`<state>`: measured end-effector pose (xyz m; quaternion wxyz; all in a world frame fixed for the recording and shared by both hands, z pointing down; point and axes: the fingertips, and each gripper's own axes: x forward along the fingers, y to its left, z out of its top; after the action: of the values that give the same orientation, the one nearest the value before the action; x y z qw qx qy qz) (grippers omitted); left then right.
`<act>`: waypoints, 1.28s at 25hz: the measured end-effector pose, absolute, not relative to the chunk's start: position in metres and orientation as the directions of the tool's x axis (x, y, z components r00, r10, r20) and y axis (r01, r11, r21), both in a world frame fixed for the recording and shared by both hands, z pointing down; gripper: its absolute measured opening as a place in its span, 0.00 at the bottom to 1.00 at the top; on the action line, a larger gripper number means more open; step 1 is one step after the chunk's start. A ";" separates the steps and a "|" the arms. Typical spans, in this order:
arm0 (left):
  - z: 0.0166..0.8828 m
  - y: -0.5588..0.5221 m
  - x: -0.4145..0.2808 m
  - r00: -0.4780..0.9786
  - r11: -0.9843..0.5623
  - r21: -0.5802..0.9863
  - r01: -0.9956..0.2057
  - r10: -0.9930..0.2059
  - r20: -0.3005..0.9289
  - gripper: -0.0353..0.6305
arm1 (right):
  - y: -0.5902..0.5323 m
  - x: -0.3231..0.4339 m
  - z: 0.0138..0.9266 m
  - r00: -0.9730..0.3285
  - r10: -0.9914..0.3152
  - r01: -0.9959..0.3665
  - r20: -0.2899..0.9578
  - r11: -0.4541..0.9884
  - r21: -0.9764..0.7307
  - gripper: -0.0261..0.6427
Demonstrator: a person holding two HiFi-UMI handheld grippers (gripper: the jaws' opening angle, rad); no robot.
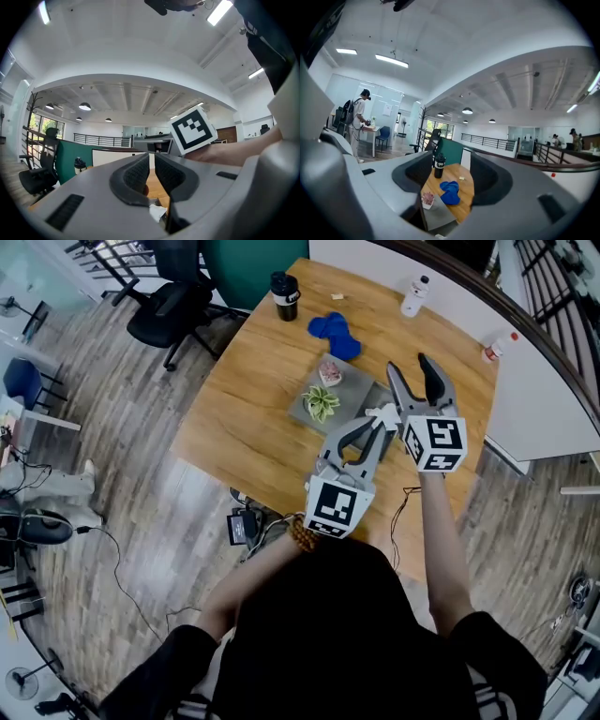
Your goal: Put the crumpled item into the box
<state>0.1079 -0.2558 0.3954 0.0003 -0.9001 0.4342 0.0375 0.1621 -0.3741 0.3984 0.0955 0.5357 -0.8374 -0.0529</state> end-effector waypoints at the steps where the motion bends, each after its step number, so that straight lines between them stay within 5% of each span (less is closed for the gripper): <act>1: 0.395 -0.256 0.107 0.619 -0.622 0.031 -0.783 -0.782 -0.070 0.13 | -0.370 0.160 0.390 -0.413 -0.907 -0.885 0.087 0.422 0.196 0.44; 10: 0.392 -0.264 0.085 0.557 -0.560 0.020 -0.828 -0.826 -0.086 0.13 | -0.329 0.146 0.333 -0.461 -0.886 -0.873 -0.051 0.442 0.205 0.40; 32: 0.385 -0.266 0.072 0.504 -0.507 -0.015 -0.862 -0.851 -0.148 0.13 | -0.267 0.143 0.374 -0.347 -0.937 -0.912 -0.039 0.328 0.245 0.22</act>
<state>0.0723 -0.2659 0.3848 0.0431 -0.8660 0.4944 0.0608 0.1432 -0.2668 0.3741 0.0547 0.5687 -0.8130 -0.1124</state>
